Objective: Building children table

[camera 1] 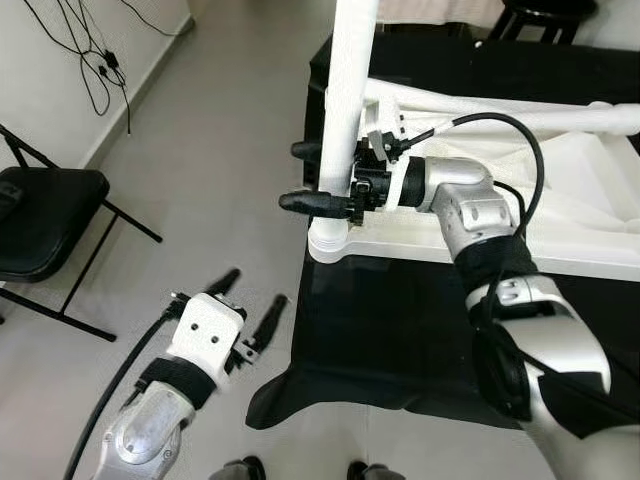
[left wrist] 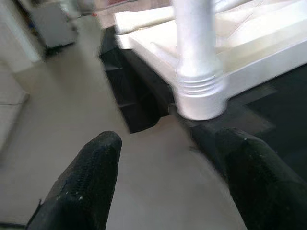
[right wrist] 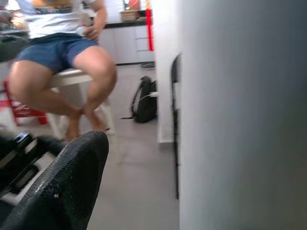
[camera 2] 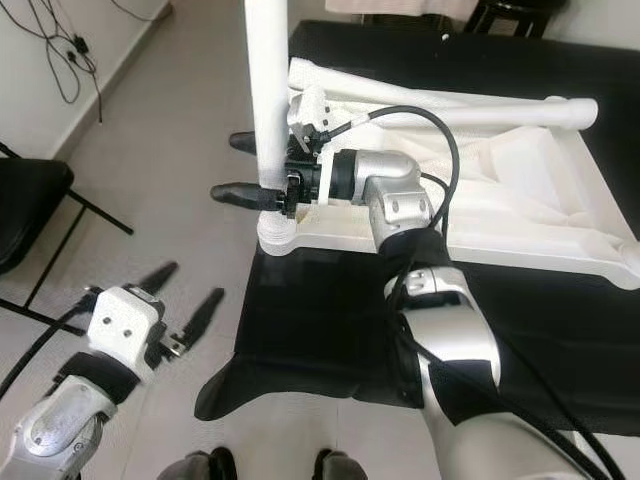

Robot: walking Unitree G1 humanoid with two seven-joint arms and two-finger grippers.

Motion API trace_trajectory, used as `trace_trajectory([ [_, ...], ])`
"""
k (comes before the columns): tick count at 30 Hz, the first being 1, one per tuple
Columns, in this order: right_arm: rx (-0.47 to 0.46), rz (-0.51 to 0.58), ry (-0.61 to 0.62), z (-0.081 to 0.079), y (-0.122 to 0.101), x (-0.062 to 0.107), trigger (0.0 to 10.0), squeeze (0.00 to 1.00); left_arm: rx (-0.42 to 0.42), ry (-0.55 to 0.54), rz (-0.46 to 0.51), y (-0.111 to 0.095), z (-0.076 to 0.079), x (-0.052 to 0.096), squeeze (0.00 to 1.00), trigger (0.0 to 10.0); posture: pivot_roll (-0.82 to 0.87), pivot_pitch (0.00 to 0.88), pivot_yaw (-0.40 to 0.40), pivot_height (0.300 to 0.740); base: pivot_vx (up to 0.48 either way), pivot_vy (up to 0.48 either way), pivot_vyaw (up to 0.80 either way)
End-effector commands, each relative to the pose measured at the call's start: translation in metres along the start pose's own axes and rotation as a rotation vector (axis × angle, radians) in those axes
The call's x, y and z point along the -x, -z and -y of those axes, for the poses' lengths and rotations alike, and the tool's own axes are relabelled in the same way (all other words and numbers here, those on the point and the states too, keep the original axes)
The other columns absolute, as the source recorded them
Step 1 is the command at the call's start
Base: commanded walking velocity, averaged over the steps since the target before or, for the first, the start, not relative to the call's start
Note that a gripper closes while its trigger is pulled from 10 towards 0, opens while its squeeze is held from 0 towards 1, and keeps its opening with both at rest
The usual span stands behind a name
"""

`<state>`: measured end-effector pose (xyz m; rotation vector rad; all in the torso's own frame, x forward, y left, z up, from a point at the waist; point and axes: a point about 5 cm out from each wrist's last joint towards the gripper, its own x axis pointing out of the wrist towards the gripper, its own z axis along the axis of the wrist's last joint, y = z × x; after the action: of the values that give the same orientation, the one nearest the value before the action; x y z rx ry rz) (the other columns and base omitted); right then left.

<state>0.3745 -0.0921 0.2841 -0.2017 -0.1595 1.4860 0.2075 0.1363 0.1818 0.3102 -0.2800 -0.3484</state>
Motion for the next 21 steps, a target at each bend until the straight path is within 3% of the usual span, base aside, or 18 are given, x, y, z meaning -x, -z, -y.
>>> trace_trajectory([
  [1, -0.021, -0.030, -0.079, -0.006, 0.008, -0.008, 10.0, 0.00, -0.034, -0.035, 0.005, -0.002, -0.002, 0.004, 0.00, 10.0, 0.09, 0.307, -0.044, 0.740, 0.000, 0.000, 0.00],
  [2, -0.021, -0.038, -0.090, -0.005, 0.007, -0.006, 10.0, 0.00, -0.061, -0.094, 0.008, -0.003, -0.007, 0.006, 0.00, 10.0, 0.10, 0.313, -0.042, 0.740, 0.000, 0.000, 0.00],
  [5, -0.025, -0.036, -0.096, -0.003, 0.006, -0.005, 10.0, 0.00, -0.065, -0.132, 0.004, -0.003, -0.009, 0.007, 0.00, 10.0, 0.10, 0.322, -0.040, 0.740, 0.000, 0.000, 0.00],
  [6, -0.030, -0.028, -0.099, -0.001, 0.004, -0.003, 2.1, 0.00, -0.052, -0.143, 0.000, -0.004, -0.008, 0.009, 0.00, 10.0, 0.11, 0.329, -0.041, 0.740, 0.000, 0.000, 0.00],
  [7, -0.034, -0.019, -0.100, -0.001, 0.004, -0.001, 0.0, 0.00, -0.023, -0.129, -0.006, -0.004, -0.005, 0.012, 0.00, 10.0, 0.11, 0.336, -0.039, 0.740, 0.000, 0.000, 0.00],
  [15, -0.035, -0.005, -0.067, 0.002, 0.005, 0.005, 0.0, 0.00, 0.002, -0.103, -0.009, -0.004, 0.001, 0.012, 0.00, 10.0, 0.10, 0.345, -0.034, 0.740, 0.000, 0.000, 0.00],
  [21, -0.026, 0.055, 0.125, 0.007, 0.012, 0.033, 0.0, 0.00, 0.054, -0.077, -0.003, -0.003, 0.006, 0.012, 0.00, 10.0, 0.08, 0.349, -0.030, 0.740, 0.000, 0.000, 0.00],
])
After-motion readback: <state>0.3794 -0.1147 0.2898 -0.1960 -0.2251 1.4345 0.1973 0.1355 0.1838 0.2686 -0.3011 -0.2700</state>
